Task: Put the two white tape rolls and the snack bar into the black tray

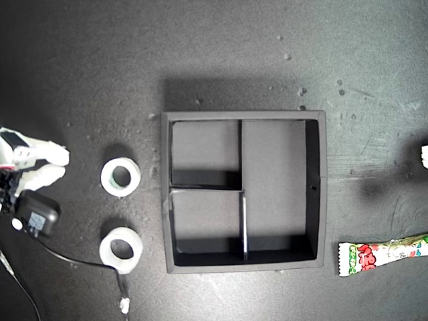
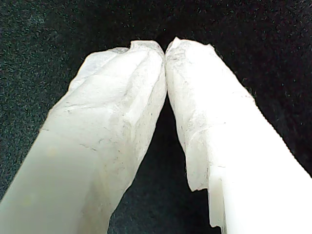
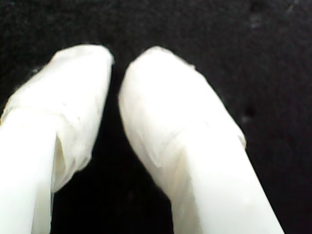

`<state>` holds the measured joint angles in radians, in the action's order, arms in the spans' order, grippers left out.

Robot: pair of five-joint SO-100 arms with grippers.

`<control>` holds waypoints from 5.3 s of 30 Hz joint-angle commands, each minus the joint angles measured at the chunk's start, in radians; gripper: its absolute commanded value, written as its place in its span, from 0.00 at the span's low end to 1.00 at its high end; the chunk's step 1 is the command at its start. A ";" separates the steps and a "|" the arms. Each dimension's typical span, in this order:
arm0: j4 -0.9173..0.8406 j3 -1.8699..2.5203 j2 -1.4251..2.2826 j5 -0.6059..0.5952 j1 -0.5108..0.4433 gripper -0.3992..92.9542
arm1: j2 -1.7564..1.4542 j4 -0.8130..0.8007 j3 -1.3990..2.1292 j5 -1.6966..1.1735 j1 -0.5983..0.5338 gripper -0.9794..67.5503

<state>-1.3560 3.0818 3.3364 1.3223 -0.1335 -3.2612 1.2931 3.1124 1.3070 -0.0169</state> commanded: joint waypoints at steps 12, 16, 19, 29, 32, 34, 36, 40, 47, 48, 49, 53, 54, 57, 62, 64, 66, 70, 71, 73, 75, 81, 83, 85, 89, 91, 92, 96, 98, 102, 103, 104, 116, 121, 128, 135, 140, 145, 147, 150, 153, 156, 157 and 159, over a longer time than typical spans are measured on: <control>-0.037 0.057 0.049 0.011 -0.005 0.03 | 0.008 0.011 0.012 -0.143 0.002 0.02; -0.037 0.057 0.049 0.011 -0.005 0.03 | 0.008 0.011 0.012 -0.143 0.002 0.02; -0.037 0.057 0.049 0.011 -0.005 0.03 | 0.008 0.011 0.012 -0.143 0.002 0.02; -0.037 0.057 0.049 0.011 -0.005 0.03 | 0.008 0.011 0.012 -0.143 0.002 0.02; -0.037 0.057 0.049 0.011 -0.005 0.03 | 0.008 0.011 0.012 -0.143 0.002 0.02; -0.037 0.057 0.049 0.011 -0.005 0.03 | 0.008 0.011 0.012 -0.143 0.002 0.02; -0.037 0.057 0.049 0.035 0.012 0.03 | 0.008 0.011 0.012 -0.143 0.002 0.02; -0.009 0.057 0.049 0.081 0.037 0.04 | 0.006 0.017 0.012 -0.101 0.012 0.02; 0.063 0.057 0.049 0.198 -0.003 0.00 | 0.006 0.017 0.012 -0.100 0.078 0.02; 0.074 0.057 0.048 0.244 -0.041 0.00 | 0.006 0.014 0.012 -0.089 0.103 0.02; 0.127 0.057 0.048 0.163 -0.055 0.00 | 0.006 0.011 0.012 -0.035 0.121 0.02; 0.357 0.043 0.046 -0.118 -0.055 0.02 | 0.006 0.008 0.012 0.164 0.110 0.02; 0.387 0.021 0.046 -0.160 -0.044 0.06 | 0.006 -0.005 0.012 0.193 0.107 0.02; 0.472 -0.069 0.048 -0.279 -0.011 0.13 | 0.006 -0.077 0.012 0.367 0.091 0.01; 0.425 -0.367 -0.135 -0.388 0.017 0.17 | 0.006 -0.225 0.012 0.548 0.101 0.01; 0.399 -0.537 -0.397 -0.417 -0.002 0.18 | 0.006 -0.290 0.012 0.518 0.133 0.01; 0.371 -0.699 -0.670 -0.433 -0.029 0.18 | 0.006 -0.353 0.012 0.388 0.143 0.01; 0.344 -0.870 -1.035 -0.410 -0.083 0.18 | 0.006 -0.499 0.012 0.189 0.104 0.01; 0.344 -0.887 -1.085 -0.400 -0.098 0.18 | 0.006 -0.541 0.012 0.147 0.094 0.01; 0.344 -0.914 -1.152 -0.385 -0.130 0.18 | 0.006 -0.606 0.012 0.092 0.075 0.01; 0.330 -0.919 -1.193 -0.362 -0.153 0.17 | 0.006 -0.634 0.012 0.074 0.066 0.01; 0.337 -0.885 -1.203 -0.334 -0.175 0.16 | 0.006 -0.649 0.012 0.061 0.055 0.01; 0.347 -0.885 -1.206 -0.339 -0.175 0.16 | 0.006 -0.649 0.012 0.066 0.054 0.01; 0.362 -0.885 -1.226 -0.341 -0.172 0.16 | 0.006 -0.649 0.012 0.072 0.043 0.01; 0.400 -0.890 -1.298 -0.345 -0.161 0.16 | 0.006 -0.660 0.012 0.080 0.023 0.01; 0.408 -0.902 -1.342 -0.342 -0.152 0.16 | 0.006 -0.672 0.012 0.077 0.012 0.01; 0.413 -0.907 -1.361 -0.341 -0.149 0.16 | 0.006 -0.675 0.012 0.074 0.005 0.01; 0.423 -0.920 -1.407 -0.344 -0.137 0.16 | 0.006 -0.669 0.012 0.071 -0.021 0.01; 0.431 -0.922 -1.419 -0.345 -0.129 0.16 | 0.006 -0.669 0.012 0.071 -0.029 0.01; 0.449 -0.928 -1.454 -0.350 -0.114 0.16 | 0.006 -0.669 0.012 0.071 -0.043 0.01; 0.449 -0.934 -1.466 -0.350 -0.109 0.16 | 0.006 -0.673 0.012 0.064 -0.051 0.01; 0.451 -0.939 -1.479 -0.348 -0.103 0.15 | 0.006 -0.681 0.012 0.063 -0.060 0.01; 0.270 -1.114 -1.365 -0.362 0.014 0.01 | 0.006 -0.738 0.012 0.443 0.071 0.01; 0.074 -1.546 -1.466 -0.448 -0.020 0.01 | 0.006 -0.884 -0.012 0.012 0.071 0.01; -0.078 -2.057 -1.801 -0.445 -0.127 0.01 | 0.021 -0.703 -0.311 -0.571 -0.089 0.01; -0.150 -2.286 -2.051 -0.385 -0.190 0.01 | -0.012 -0.704 -0.206 0.091 -0.023 0.01; -0.419 -2.901 -2.467 -0.385 -0.222 0.01 | -0.089 -0.798 0.012 0.580 -0.026 0.01; -0.479 -3.116 -2.651 -0.371 -0.235 0.01 | -0.089 -0.741 0.012 0.750 0.028 0.01; -0.479 -3.106 -2.661 -0.362 -0.242 0.01 | -0.089 -0.699 0.012 0.818 0.046 0.01; -0.479 -3.050 -2.655 -0.347 -0.250 0.01 | -0.089 -0.611 0.012 0.897 0.064 0.01; -0.479 -2.994 -2.649 -0.337 -0.253 0.01 | -0.089 -0.589 -0.008 0.839 0.091 0.01; -0.479 -2.974 -2.663 -0.327 -0.259 0.01 | -0.089 -0.655 0.000 0.698 0.091 0.01; -0.479 -2.974 -2.669 -0.325 -0.262 0.01 | -0.089 -0.703 0.005 0.612 0.092 0.01; -0.479 -2.976 -2.678 -0.325 -0.267 0.01 | -0.089 -0.736 -0.018 0.459 0.092 0.01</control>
<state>-1.8162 0.1074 0.6535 0.9848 -0.3881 -3.3410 0.6136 3.1094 2.1737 0.0660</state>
